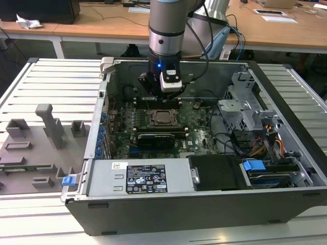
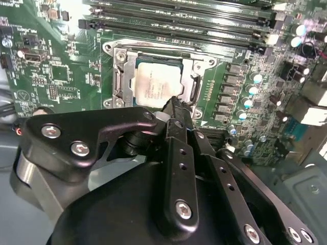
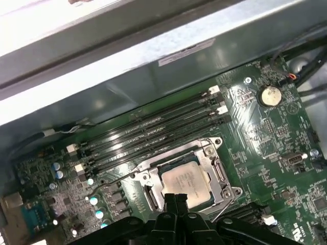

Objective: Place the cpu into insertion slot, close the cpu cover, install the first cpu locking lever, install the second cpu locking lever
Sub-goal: 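Install the first cpu locking lever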

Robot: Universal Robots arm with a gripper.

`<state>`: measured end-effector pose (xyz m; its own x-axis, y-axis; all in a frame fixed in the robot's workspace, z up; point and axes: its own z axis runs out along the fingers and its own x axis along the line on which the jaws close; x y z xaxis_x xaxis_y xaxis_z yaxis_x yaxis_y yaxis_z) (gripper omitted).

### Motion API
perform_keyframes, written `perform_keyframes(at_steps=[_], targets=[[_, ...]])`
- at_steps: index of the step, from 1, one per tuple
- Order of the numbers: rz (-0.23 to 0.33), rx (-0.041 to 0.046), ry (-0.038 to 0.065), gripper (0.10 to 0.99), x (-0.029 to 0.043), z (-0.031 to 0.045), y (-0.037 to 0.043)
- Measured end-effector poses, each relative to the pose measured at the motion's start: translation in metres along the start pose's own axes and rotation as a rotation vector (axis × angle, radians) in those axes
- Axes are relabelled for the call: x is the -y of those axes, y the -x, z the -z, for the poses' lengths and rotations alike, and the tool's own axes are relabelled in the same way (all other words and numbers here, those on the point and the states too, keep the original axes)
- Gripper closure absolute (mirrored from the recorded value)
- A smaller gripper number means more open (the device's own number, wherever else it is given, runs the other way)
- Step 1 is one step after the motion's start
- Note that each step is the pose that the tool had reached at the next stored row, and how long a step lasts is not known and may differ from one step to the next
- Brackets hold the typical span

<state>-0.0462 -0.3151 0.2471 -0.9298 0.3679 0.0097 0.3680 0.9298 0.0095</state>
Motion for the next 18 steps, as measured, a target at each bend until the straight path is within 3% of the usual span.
perform_keyframes(at_steps=[6,18], targets=[[0.081,0.0052,0.001,0.980,0.0000,0.0000,0.0000],[0.250,0.0070,0.002,0.980,0.0000,0.0001,0.0000]])
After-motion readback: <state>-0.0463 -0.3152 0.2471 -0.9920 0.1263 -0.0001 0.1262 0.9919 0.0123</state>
